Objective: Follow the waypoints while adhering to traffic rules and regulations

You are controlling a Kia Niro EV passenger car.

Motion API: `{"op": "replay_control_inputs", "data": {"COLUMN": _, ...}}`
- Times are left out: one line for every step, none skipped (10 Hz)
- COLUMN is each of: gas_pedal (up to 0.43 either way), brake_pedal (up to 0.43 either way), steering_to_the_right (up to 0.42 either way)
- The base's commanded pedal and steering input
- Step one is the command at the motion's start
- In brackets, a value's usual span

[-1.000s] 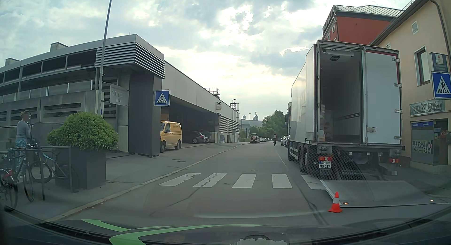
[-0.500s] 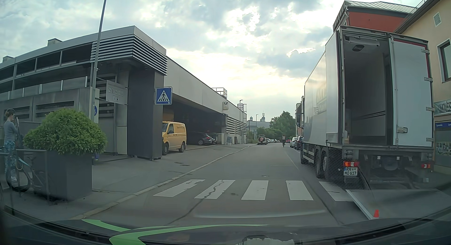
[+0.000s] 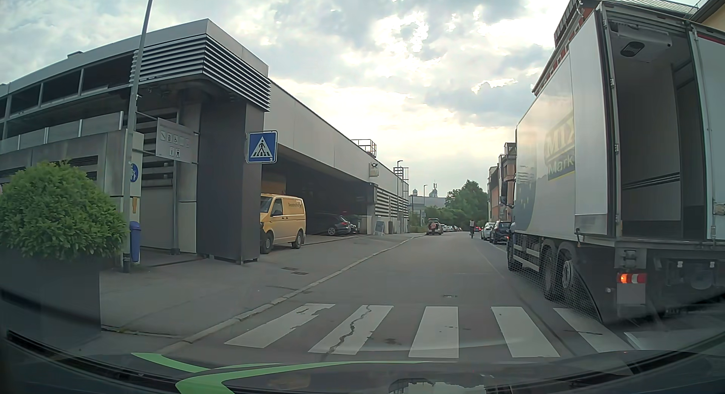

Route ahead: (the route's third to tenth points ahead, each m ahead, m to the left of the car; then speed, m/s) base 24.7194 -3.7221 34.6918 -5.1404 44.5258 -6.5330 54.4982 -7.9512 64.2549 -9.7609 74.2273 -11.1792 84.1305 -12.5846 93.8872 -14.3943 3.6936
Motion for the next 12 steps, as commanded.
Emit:
{"op": "replay_control_inputs", "data": {"gas_pedal": 0.248, "brake_pedal": 0.000, "steering_to_the_right": -0.013}}
{"op": "replay_control_inputs", "data": {"gas_pedal": 0.248, "brake_pedal": 0.000, "steering_to_the_right": 0.009}}
{"op": "replay_control_inputs", "data": {"gas_pedal": 0.248, "brake_pedal": 0.000, "steering_to_the_right": 0.023}}
{"op": "replay_control_inputs", "data": {"gas_pedal": 0.248, "brake_pedal": 0.000, "steering_to_the_right": 0.042}}
{"op": "replay_control_inputs", "data": {"gas_pedal": 0.240, "brake_pedal": 0.000, "steering_to_the_right": 0.055}}
{"op": "replay_control_inputs", "data": {"gas_pedal": 0.240, "brake_pedal": 0.000, "steering_to_the_right": 0.068}}
{"op": "replay_control_inputs", "data": {"gas_pedal": 0.240, "brake_pedal": 0.000, "steering_to_the_right": 0.080}}
{"op": "replay_control_inputs", "data": {"gas_pedal": 0.240, "brake_pedal": 0.000, "steering_to_the_right": 0.088}}
{"op": "replay_control_inputs", "data": {"gas_pedal": 0.240, "brake_pedal": 0.000, "steering_to_the_right": 0.096}}
{"op": "replay_control_inputs", "data": {"gas_pedal": 0.240, "brake_pedal": 0.000, "steering_to_the_right": 0.101}}
{"op": "replay_control_inputs", "data": {"gas_pedal": 0.228, "brake_pedal": 0.000, "steering_to_the_right": 0.101}}
{"op": "replay_control_inputs", "data": {"gas_pedal": 0.228, "brake_pedal": 0.000, "steering_to_the_right": 0.100}}
